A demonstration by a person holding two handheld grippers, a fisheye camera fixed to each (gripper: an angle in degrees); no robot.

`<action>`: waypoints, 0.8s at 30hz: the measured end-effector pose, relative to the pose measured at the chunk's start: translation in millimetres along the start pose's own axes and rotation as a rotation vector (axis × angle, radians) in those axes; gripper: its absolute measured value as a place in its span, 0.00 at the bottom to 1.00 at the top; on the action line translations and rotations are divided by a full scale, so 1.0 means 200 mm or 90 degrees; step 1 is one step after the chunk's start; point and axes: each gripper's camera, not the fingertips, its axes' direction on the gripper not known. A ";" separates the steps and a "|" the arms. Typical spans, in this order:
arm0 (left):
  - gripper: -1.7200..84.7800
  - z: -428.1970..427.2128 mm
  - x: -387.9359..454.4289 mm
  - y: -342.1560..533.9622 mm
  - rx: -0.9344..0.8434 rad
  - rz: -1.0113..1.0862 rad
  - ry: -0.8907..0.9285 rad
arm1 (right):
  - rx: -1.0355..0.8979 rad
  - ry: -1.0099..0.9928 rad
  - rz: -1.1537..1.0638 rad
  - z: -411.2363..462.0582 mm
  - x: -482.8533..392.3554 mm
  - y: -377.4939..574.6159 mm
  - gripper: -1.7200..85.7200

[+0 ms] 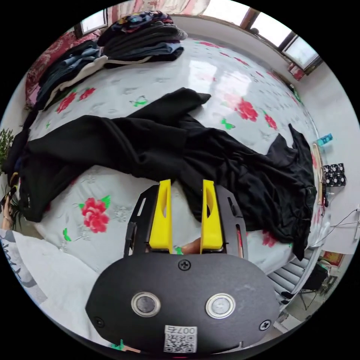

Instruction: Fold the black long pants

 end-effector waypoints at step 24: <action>0.01 0.13 0.22 -0.02 -0.059 0.134 -0.199 | 0.141 -0.291 -0.248 -0.43 -0.67 0.08 0.12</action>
